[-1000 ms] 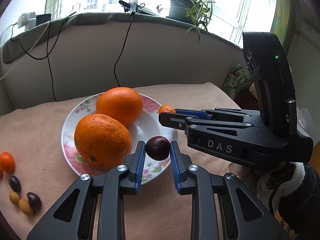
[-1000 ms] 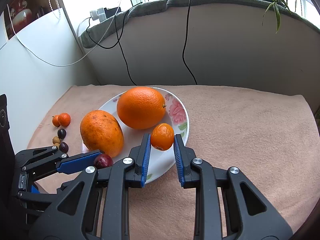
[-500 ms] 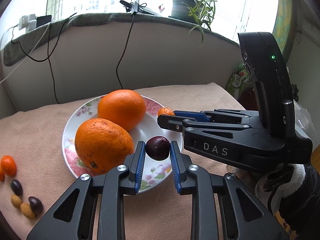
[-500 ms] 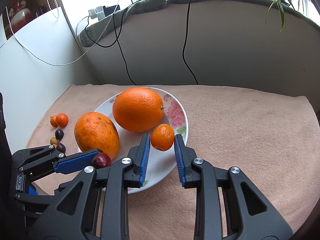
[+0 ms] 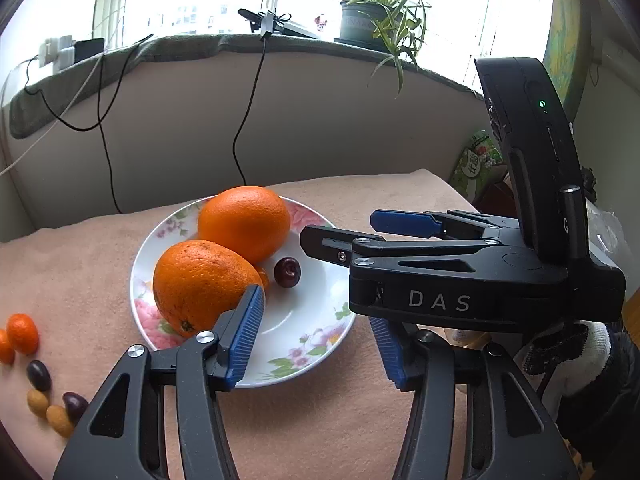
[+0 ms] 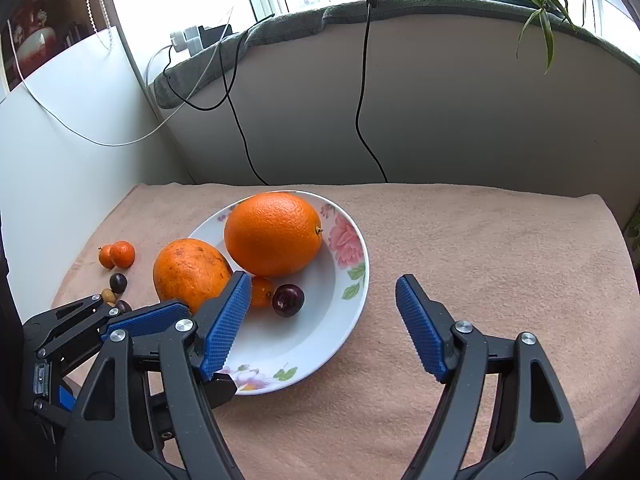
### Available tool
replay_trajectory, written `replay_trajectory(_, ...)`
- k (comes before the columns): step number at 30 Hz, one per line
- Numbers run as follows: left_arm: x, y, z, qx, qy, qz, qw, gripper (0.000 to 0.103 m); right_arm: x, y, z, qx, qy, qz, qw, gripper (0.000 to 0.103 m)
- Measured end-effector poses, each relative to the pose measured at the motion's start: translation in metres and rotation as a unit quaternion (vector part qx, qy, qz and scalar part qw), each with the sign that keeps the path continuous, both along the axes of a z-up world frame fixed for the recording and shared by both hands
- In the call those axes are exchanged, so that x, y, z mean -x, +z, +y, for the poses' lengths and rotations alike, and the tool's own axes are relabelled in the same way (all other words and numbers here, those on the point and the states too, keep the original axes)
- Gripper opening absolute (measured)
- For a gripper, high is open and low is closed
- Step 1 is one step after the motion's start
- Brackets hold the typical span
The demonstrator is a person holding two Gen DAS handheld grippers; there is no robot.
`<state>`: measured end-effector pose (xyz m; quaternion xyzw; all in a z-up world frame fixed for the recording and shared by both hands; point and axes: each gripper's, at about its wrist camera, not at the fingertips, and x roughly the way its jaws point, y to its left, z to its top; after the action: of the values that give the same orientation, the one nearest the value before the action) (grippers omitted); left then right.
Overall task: Organize fruits
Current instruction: 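Open the right tool over the plate while the left tool releases the plum, then withdraw both open tools from the plate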
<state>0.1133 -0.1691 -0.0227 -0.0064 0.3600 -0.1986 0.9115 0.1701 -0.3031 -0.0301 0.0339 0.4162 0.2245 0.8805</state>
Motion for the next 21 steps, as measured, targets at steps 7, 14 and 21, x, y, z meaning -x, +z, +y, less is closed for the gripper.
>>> replay_trajectory(7,0.005,0.005,0.0,0.002,-0.001,-0.005,1.0,0.07,0.002,0.007,-0.003,-0.01,-0.007,-0.004,1.0,0.088)
replay_trajectory(14,0.012,0.009,0.002,0.008,-0.004,-0.009,0.9999,0.071,0.008,0.012,-0.004,-0.012,-0.015,-0.005,1.0,0.088)
replay_trajectory(21,0.021,0.016,0.009,0.013,-0.003,-0.018,0.9997,0.071,0.017,0.021,-0.005,-0.017,-0.023,-0.011,1.0,0.088)
